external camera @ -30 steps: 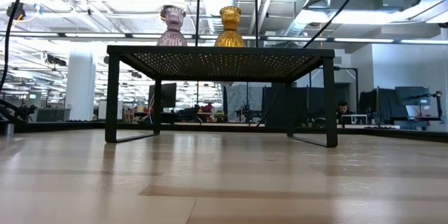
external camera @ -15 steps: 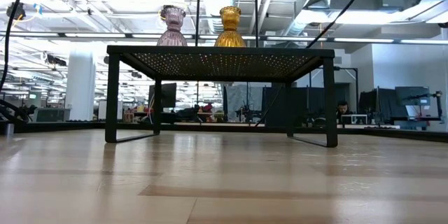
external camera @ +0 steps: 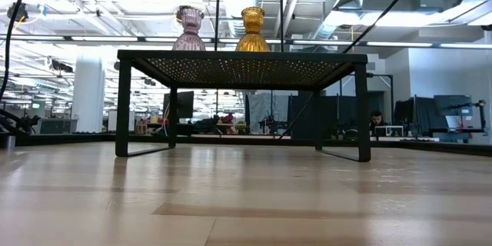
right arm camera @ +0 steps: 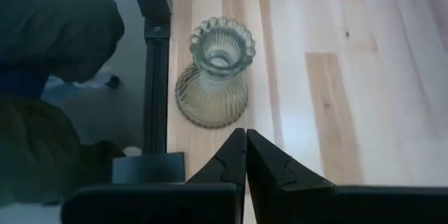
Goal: Pick & Place candle stick holders
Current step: Align the green glass candle holder with the orange glass candle holder on the shelf
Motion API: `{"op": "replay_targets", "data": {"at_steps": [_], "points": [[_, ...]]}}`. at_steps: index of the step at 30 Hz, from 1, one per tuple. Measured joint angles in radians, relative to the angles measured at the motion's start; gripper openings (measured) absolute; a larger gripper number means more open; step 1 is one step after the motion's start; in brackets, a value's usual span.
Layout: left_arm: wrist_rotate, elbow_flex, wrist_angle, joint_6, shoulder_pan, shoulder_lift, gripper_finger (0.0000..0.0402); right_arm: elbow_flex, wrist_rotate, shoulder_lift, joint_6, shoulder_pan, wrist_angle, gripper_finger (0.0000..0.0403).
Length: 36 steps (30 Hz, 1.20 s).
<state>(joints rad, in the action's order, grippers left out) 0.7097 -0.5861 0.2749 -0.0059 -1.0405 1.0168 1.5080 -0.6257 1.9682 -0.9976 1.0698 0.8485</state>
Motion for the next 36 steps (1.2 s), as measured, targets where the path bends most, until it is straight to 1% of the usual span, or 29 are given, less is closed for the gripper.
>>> {"op": "replay_targets", "data": {"at_steps": [3,8,12,18,21,24,27,30,33,36], "points": [[0.0,0.0,0.0,0.0,0.0,0.0,0.0005,-0.056,-0.001,0.0,-0.024,0.004,-0.093,0.0],[0.0,0.0,0.0,0.001,0.0,0.0,0.0005,-0.148,0.022,0.0,0.032,-0.008,-0.306,0.0],[0.0,0.0,-0.001,0.001,0.0,0.0,0.0005,-0.214,0.042,0.0,0.03,-0.013,-0.397,0.0],[0.0,0.0,-0.005,0.001,0.0,0.0,0.0005,-0.288,0.051,-0.015,-0.038,0.004,-0.419,0.0],[0.0,0.0,-0.005,0.001,0.0,0.0,0.0005,-0.344,0.038,-0.055,-0.086,0.014,-0.42,0.0],[0.0,0.0,-0.005,0.023,0.0,0.0,0.0005,-0.424,0.017,-0.123,-0.1,0.017,-0.483,0.0],[0.0,0.0,-0.005,0.028,0.0,0.0,0.0005,-0.522,0.0,-0.195,-0.072,0.008,-0.58,0.0],[0.0,0.0,-0.005,0.028,0.0,0.0,0.0005,-0.605,0.0,-0.254,-0.032,-0.009,-0.715,0.0],[0.0,0.0,-0.005,0.028,0.0,0.0,0.0005,-0.654,0.003,-0.272,0.038,-0.018,-0.851,0.0],[0.0,0.0,-0.005,0.028,0.0,0.0,0.0005,-0.662,0.01,-0.258,0.123,-0.019,-0.927,0.0]]}}
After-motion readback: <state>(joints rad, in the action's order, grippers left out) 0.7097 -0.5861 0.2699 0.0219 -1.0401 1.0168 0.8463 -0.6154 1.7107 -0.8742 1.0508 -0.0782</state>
